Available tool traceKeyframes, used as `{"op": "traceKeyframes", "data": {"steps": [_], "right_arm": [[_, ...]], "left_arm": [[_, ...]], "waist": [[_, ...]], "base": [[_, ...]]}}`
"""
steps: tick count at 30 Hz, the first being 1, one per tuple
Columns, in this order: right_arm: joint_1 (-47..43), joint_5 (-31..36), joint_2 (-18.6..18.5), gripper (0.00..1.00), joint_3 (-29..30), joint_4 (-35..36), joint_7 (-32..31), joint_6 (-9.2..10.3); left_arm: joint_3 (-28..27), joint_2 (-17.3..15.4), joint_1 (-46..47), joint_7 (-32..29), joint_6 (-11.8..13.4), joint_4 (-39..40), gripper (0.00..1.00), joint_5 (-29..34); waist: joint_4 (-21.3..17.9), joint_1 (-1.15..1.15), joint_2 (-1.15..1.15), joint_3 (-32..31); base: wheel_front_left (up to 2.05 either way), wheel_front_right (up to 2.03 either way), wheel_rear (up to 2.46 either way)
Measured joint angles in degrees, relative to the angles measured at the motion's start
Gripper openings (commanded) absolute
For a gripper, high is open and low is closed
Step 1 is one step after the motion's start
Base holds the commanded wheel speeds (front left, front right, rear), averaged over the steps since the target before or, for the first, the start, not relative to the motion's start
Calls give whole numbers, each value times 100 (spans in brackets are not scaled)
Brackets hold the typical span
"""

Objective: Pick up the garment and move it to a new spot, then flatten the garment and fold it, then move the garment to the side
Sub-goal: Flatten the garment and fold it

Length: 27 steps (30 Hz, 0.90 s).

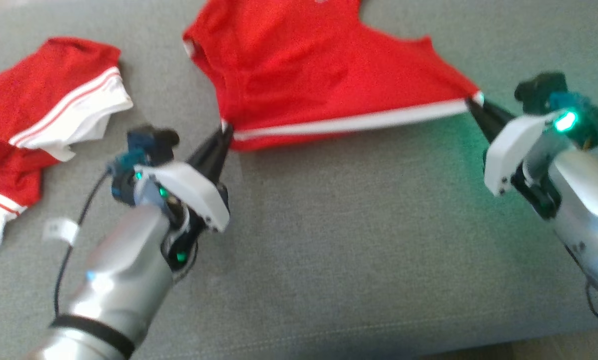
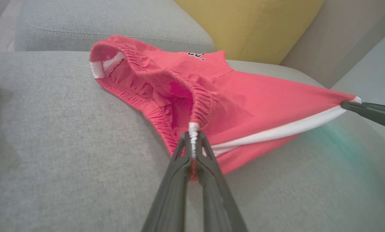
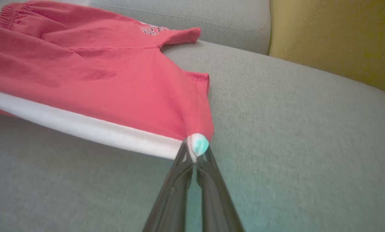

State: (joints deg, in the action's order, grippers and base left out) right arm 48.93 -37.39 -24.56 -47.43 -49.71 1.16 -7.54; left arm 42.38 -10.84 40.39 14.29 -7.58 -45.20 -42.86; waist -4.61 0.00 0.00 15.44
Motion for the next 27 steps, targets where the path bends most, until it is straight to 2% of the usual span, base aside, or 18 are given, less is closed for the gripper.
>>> {"op": "traceKeyframes", "data": {"steps": [8,11,15,19,23,27], "right_arm": [[-610,-809,-826,0,-858,869,-748,0],[-795,-1216,-1095,0,-1149,1241,-1201,0],[-914,-1417,-1472,0,-1408,1658,-1516,0],[-1005,-1593,-1782,0,-1592,2041,-1764,0],[-1224,-1817,-2259,0,-1677,2595,-2025,0],[-1238,-1849,-2660,0,-1592,2969,-2068,0]], "left_arm": [[244,-109,-929,-16,-1,535,0,53],[516,-277,-1345,-164,0,920,0,51],[699,-489,-1923,-392,12,1506,0,-13],[831,-686,-2376,-601,214,2174,0,-19],[947,-866,-2865,-851,511,2995,0,-65],[1039,-962,-2912,-924,682,3484,0,42]], "waist": [[5,0,0,-653],[-27,0,0,-880],[-131,0,0,-1118],[-286,0,0,-1299],[-447,0,0,-1433],[-398,0,0,-1366]], "base": [[0,0,0],[0,0,0],[0,0,0],[0,0,0],[0,0,0],[0,0,0]]}}
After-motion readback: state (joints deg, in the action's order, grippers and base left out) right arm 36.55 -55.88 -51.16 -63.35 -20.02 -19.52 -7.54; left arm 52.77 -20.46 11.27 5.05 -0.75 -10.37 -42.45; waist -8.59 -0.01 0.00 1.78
